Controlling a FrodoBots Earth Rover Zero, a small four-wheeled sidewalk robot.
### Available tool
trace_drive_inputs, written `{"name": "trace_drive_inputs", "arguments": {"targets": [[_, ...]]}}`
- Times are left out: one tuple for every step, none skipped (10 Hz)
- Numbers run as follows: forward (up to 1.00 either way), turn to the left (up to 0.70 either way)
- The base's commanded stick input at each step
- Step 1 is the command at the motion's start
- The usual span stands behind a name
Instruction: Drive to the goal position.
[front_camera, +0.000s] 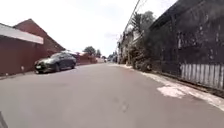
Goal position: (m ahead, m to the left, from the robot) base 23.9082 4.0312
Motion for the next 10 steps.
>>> {"name": "trace_drive_inputs", "arguments": {"targets": [[1.00, 0.27], [1.00, 0.27], [1.00, 0.00], [1.00, 0.00], [1.00, 0.00], [1.00, 0.00], [1.00, 0.00], [1.00, 0.00], [1.00, 0.00], [1.00, 0.00]]}}
